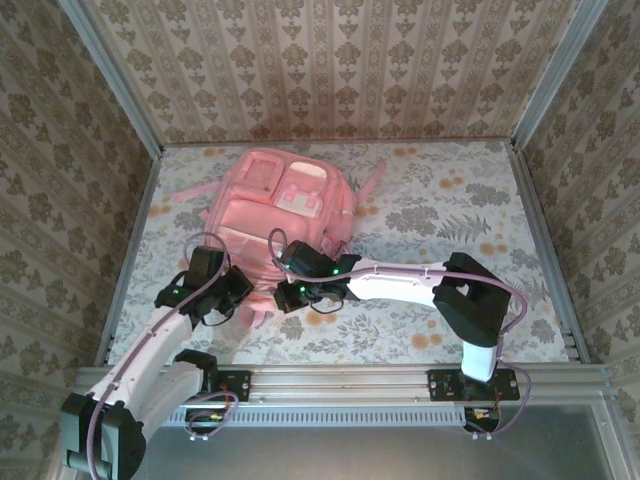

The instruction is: Pack books, pencil case, and school supplies into a backpack

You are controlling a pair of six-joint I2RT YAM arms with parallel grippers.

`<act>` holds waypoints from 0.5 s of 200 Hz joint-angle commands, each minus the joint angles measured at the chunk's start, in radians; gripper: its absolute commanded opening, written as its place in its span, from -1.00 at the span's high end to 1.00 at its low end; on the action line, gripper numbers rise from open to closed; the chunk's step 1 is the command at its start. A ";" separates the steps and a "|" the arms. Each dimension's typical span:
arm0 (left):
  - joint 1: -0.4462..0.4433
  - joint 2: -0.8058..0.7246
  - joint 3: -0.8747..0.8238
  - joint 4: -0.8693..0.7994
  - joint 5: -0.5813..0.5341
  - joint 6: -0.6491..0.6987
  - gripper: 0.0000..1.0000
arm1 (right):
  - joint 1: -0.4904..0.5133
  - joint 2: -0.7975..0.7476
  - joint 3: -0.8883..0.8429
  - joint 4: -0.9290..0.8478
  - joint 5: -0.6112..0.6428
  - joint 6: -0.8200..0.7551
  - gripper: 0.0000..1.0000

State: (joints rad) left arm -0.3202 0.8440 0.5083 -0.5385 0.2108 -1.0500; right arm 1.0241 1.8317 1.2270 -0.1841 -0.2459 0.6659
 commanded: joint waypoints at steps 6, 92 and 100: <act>0.005 -0.025 0.061 -0.016 -0.068 0.024 1.00 | -0.009 -0.052 -0.028 -0.082 0.061 -0.012 1.00; 0.012 -0.070 0.106 -0.066 -0.071 0.024 1.00 | -0.017 -0.106 -0.090 -0.095 0.153 -0.006 1.00; 0.012 -0.074 0.105 -0.069 -0.071 0.025 1.00 | -0.023 -0.109 -0.100 -0.092 0.154 -0.006 1.00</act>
State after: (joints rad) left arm -0.3202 0.7982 0.5667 -0.6060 0.2089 -1.0500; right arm 1.0229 1.7638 1.1706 -0.1909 -0.1551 0.6582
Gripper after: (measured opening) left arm 0.050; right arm 0.058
